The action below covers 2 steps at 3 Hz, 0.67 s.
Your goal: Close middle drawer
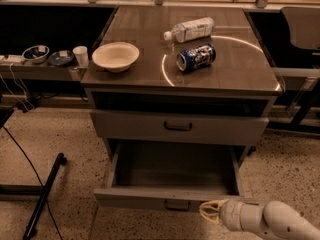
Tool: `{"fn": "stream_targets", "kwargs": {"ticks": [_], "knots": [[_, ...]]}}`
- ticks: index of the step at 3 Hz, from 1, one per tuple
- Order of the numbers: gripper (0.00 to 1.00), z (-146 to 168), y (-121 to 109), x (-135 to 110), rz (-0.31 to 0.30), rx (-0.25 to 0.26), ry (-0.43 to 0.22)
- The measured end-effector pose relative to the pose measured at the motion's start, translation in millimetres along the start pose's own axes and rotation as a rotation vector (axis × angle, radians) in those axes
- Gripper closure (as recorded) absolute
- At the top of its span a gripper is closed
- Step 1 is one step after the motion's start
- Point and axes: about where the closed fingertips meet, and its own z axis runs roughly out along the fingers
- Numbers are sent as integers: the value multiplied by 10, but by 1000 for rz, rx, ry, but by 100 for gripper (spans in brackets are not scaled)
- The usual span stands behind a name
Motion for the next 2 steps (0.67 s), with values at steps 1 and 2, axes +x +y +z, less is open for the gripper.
{"fn": "stream_targets", "kwargs": {"ticks": [1, 2], "knots": [[100, 196, -388, 43, -87, 104, -76], [100, 196, -388, 43, -87, 104, -76]]}}
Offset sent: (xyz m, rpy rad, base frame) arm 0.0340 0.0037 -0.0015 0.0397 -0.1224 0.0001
